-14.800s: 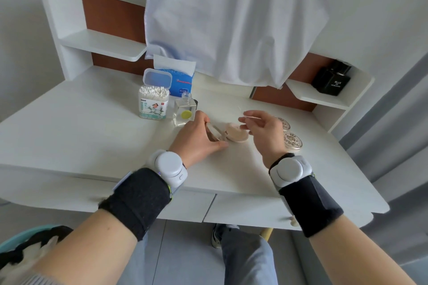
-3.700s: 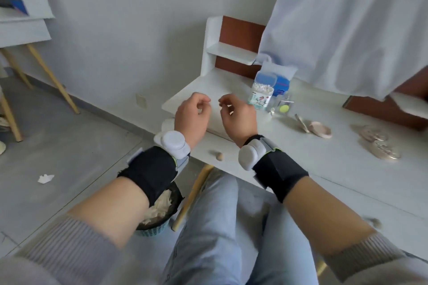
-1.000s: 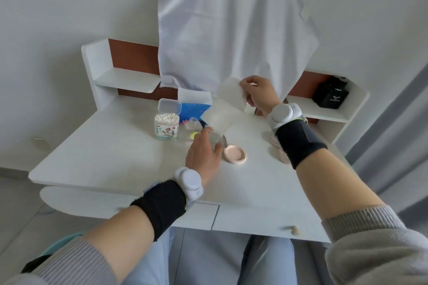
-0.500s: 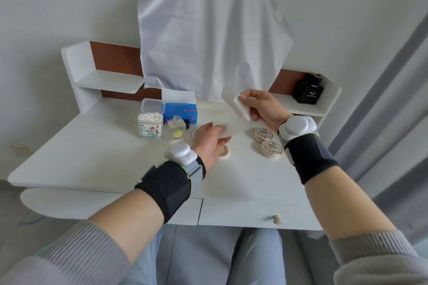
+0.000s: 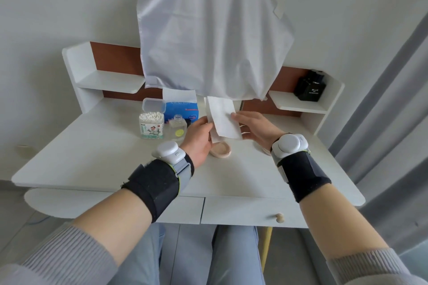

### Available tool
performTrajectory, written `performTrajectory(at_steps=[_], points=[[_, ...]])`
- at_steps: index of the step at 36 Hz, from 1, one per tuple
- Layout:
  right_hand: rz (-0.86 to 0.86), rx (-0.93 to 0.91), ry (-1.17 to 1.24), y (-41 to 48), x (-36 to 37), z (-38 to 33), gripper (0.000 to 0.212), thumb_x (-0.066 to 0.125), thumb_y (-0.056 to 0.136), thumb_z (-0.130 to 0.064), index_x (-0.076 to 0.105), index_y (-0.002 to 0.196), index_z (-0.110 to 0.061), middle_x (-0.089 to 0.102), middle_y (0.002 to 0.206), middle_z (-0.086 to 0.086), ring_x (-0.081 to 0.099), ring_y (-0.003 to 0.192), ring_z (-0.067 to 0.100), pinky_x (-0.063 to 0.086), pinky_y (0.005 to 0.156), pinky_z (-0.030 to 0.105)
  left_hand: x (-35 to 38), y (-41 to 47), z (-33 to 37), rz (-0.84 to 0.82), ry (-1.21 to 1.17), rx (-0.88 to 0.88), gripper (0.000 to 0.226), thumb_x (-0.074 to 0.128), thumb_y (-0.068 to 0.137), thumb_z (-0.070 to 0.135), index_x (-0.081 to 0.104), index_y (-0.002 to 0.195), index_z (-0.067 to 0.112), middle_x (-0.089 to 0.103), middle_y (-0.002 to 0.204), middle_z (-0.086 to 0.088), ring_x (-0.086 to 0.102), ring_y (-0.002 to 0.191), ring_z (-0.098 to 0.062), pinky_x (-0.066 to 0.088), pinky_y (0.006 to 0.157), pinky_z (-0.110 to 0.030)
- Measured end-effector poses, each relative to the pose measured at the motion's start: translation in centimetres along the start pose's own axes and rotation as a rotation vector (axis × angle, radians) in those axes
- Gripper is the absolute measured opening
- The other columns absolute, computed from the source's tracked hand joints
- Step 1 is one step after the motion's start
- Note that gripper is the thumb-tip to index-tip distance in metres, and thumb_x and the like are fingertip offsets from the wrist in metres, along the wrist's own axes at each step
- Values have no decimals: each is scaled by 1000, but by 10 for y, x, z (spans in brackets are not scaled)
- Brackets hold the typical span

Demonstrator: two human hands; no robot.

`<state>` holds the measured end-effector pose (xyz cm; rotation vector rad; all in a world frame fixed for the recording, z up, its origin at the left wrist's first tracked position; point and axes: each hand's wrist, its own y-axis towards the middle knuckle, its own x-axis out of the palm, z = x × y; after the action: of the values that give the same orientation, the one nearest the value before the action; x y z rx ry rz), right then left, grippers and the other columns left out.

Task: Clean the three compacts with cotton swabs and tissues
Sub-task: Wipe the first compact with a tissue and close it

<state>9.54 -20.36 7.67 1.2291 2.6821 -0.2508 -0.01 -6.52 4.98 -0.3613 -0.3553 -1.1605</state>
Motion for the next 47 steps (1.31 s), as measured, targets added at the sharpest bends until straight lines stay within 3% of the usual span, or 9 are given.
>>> performTrajectory(at_steps=[6, 11, 16, 19, 23, 29, 38, 42, 47], points=[[16, -32, 51, 1, 8, 1, 32, 64, 89, -13, 60, 115, 5, 67, 101, 16, 64, 84, 26, 53, 63, 25, -9, 3, 9, 23, 85, -33, 21, 47, 98, 30, 61, 105, 16, 69, 104, -11, 67, 95, -25, 58, 78, -41], [19, -31, 33, 0, 9, 2, 30, 63, 89, -13, 59, 111, 6, 61, 76, 5, 49, 59, 17, 39, 51, 21, -20, 7, 10, -3, 405, 129, 16, 52, 95, 12, 65, 101, 17, 67, 108, -14, 64, 103, -34, 55, 80, -46], [18, -35, 179, -4, 8, 9, 18, 54, 92, -4, 63, 107, 1, 57, 64, 3, 45, 48, 13, 38, 47, 21, -23, 8, 11, -80, 312, 76, 20, 50, 96, 8, 65, 103, 18, 67, 103, -9, 65, 92, -27, 54, 73, -36], [28, -28, 298, -6, 5, 11, 26, 49, 92, 1, 71, 88, -11, 52, 71, 10, 44, 49, 18, 38, 45, 22, -23, 8, 10, -164, 275, 68, 23, 48, 96, 5, 66, 101, 18, 66, 99, -8, 64, 86, -23, 52, 72, -33], [3, -38, 330, -7, 2, 15, 44, 40, 92, 5, 74, 73, -15, 54, 69, 10, 47, 49, 19, 42, 47, 23, -24, 7, 11, -225, 288, 79, 30, 46, 93, -3, 68, 89, 18, 67, 90, -6, 63, 75, -17, 51, 62, -24], [-5, -75, 348, -4, 0, 15, 49, 39, 90, 10, 69, 60, -13, 61, 66, 6, 51, 54, 21, 46, 51, 25, -25, 9, 19, -265, 291, 51, 32, 41, 94, -6, 64, 80, 10, 64, 84, -9, 59, 64, -20, 50, 52, -25], [8, -86, 276, -4, 0, 10, 36, 35, 87, 6, 65, 69, -2, 67, 67, 5, 63, 61, 18, 52, 61, 25, -25, 10, 28, -262, 304, 4, 32, 37, 93, 8, 63, 73, 5, 64, 66, -1, 54, 59, -15, 48, 50, -22], [77, -153, 220, -5, 4, 8, 27, 41, 90, 4, 62, 74, -1, 61, 56, -6, 53, 50, 6, 43, 50, 16, -25, 12, 25, -215, 435, 105, 22, 63, 90, 16, 62, 69, 9, 61, 63, 1, 58, 57, -11, 48, 52, -20], [129, -224, 171, 0, 6, 11, 16, 65, 83, -1, 66, 72, -13, 53, 62, 0, 48, 57, 12, 39, 54, 21, -26, 15, 22, -214, 489, 201, 29, 69, 80, -6, 48, 71, 12, 54, 70, -7, 63, 57, -17, 53, 54, -24]])
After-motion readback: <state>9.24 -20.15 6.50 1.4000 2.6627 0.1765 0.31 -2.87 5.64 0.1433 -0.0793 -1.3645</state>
